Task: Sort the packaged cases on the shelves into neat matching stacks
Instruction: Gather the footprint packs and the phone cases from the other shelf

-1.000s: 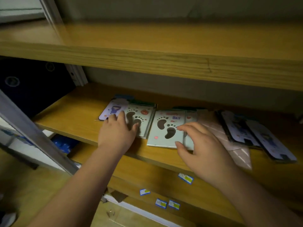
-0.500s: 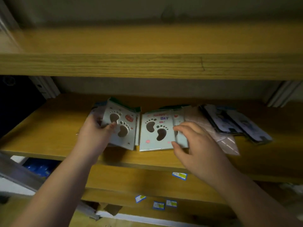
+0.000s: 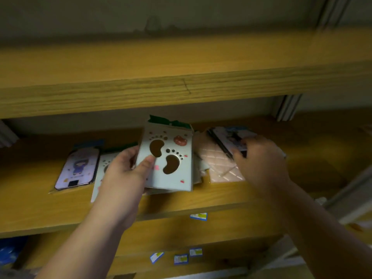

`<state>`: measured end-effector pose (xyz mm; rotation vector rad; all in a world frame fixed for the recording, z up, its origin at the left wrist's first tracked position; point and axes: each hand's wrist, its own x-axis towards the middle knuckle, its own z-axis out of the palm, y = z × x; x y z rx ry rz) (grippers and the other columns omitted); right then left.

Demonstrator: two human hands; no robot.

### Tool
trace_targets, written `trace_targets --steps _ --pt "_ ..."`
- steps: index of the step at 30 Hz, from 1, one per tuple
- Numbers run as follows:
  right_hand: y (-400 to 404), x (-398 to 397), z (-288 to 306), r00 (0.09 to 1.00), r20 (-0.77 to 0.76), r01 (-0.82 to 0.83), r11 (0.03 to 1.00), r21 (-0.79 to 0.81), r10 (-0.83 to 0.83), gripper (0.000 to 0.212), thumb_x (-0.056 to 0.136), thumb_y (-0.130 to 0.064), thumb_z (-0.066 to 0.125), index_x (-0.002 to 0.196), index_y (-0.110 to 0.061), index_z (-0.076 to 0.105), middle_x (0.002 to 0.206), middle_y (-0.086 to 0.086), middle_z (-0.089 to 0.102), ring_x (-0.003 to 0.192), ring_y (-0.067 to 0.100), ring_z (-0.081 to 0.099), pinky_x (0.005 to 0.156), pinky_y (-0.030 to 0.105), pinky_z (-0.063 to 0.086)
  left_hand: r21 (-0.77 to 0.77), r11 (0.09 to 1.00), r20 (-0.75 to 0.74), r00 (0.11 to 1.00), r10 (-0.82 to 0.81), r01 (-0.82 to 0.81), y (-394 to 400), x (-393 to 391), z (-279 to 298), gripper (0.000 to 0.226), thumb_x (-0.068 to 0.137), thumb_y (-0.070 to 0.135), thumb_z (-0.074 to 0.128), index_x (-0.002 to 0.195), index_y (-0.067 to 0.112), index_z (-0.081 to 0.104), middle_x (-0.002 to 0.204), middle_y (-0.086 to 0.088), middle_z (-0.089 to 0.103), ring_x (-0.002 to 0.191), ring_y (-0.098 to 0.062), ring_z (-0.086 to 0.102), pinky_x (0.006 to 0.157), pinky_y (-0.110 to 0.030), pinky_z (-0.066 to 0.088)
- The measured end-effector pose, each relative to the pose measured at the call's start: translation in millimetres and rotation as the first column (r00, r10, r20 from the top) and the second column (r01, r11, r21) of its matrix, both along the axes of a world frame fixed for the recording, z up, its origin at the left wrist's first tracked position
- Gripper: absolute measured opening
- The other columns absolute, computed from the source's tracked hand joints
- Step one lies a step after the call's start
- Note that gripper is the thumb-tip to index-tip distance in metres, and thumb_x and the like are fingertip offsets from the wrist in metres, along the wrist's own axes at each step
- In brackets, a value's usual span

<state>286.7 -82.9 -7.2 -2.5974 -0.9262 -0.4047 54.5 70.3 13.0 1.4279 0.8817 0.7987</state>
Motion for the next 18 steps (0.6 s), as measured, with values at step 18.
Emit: trace_targets --steps 18 --pt "5.5 0.1 2.4 0.949 -0.31 0.041 0.997 -0.072 -0.062 0.099 0.075 -0.074 0.06 0.143 -0.005 0.039 0.139 0.021 0.051 0.125 0.037 0.049 0.099 0.045 0.044 -0.181 0.969 0.137 0.98 -0.146 0.169 -18.8 31.1 -2.7 0.019 0.097 0.017 0.062 0.109 0.032 0.065 0.099 0.005 0.08 0.091 -0.019 0.077 0.081 -0.046 0.06"
